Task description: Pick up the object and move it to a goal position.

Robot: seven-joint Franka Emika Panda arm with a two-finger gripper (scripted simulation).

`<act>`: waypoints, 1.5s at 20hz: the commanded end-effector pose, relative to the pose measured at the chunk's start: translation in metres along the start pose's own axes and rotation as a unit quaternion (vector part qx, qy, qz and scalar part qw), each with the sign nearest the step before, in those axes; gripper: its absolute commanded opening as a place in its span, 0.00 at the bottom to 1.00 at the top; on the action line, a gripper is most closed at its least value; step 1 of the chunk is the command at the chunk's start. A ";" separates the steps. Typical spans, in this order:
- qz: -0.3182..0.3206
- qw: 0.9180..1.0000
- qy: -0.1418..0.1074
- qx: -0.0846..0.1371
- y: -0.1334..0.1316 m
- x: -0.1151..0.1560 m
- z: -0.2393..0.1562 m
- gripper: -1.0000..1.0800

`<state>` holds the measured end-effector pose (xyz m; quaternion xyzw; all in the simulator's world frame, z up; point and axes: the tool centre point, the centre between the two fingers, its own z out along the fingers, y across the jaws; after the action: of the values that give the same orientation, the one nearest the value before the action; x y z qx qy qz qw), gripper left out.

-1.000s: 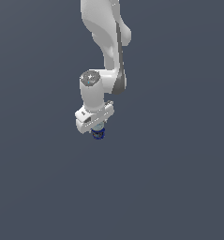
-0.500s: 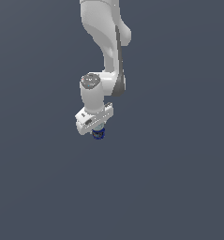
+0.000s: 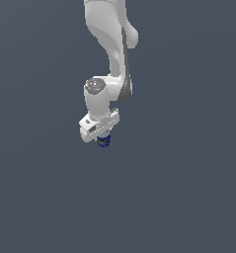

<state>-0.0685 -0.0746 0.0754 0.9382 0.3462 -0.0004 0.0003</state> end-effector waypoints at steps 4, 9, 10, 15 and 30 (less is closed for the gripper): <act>0.000 1.000 0.001 -0.001 0.008 0.007 -0.001 0.00; 0.000 1.000 0.001 -0.001 0.022 0.019 -0.003 0.00; 0.000 1.000 0.001 -0.001 0.025 0.022 -0.003 0.00; 0.000 1.000 0.001 -0.001 0.046 0.040 -0.006 0.00; 0.000 1.000 0.001 0.000 0.108 0.092 -0.013 0.00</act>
<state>0.0638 -0.0955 0.0848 0.9381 0.3464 -0.0018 -0.0008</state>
